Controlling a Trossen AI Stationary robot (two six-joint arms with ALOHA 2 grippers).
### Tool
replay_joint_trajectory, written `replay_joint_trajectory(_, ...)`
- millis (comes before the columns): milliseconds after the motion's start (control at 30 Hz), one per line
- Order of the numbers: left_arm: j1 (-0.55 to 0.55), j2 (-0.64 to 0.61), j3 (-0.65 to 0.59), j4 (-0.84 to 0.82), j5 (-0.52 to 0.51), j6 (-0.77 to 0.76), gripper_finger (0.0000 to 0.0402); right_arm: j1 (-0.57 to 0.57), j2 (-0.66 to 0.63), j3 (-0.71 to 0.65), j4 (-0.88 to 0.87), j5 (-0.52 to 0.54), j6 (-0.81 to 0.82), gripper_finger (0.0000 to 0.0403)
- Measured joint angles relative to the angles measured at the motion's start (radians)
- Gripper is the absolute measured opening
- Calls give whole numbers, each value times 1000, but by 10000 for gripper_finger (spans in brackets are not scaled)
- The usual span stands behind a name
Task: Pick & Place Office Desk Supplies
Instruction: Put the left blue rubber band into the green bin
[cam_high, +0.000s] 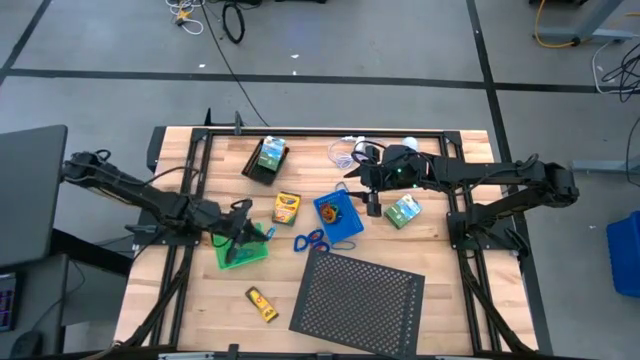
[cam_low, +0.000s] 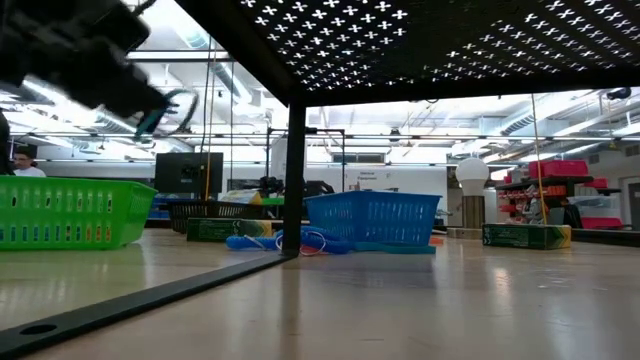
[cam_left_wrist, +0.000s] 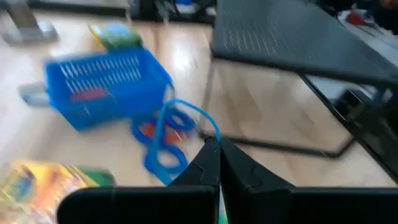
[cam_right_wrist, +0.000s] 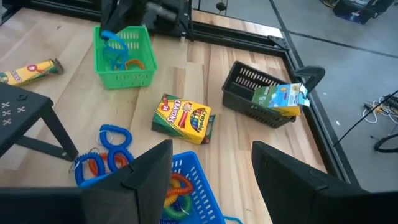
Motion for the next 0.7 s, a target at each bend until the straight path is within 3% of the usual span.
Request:
replay_joint_trajectory(400, -219, -7, -40, -169, -96, -289, 1, 0, 0, 0, 12, 0, 37, 228)
replay_joint_trajectory(700, -255, -6, -40, -400, -182, -515, 1, 0, 0, 0, 11, 0, 41, 228)
